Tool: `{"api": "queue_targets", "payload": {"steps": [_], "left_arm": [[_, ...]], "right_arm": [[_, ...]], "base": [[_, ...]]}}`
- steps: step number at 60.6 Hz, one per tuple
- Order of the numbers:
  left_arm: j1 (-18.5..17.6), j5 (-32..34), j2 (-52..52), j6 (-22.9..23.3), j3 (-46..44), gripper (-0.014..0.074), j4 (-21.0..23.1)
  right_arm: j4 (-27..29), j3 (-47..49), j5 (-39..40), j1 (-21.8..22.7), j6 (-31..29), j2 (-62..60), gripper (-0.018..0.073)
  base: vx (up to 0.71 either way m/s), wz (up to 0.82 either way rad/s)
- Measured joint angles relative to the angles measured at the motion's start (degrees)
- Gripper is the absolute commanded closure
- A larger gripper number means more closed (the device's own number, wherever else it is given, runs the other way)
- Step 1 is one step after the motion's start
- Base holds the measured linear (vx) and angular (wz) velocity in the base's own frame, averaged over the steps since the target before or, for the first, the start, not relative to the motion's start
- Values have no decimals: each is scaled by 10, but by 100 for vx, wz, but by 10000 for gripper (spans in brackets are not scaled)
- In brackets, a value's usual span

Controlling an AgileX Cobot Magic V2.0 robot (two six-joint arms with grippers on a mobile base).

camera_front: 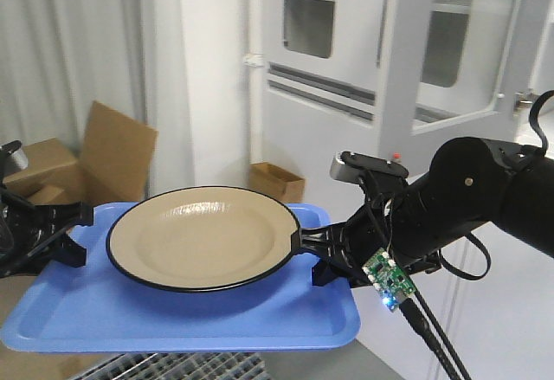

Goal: Place disk in tray to left cabinet
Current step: 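Hold the tray level with both grippers while the base drives away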

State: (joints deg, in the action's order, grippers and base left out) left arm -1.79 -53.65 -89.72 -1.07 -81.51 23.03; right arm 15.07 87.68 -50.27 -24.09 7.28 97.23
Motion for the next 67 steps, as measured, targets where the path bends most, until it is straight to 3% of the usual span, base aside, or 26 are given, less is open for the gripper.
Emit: {"api": "queue_targets", "payload": {"steps": [67], "left_arm": [[0,0,0,0,0,597,-1]], "right_arm": [[0,0,0,-1,0,0,565]], "base": [[8,-38]]}}
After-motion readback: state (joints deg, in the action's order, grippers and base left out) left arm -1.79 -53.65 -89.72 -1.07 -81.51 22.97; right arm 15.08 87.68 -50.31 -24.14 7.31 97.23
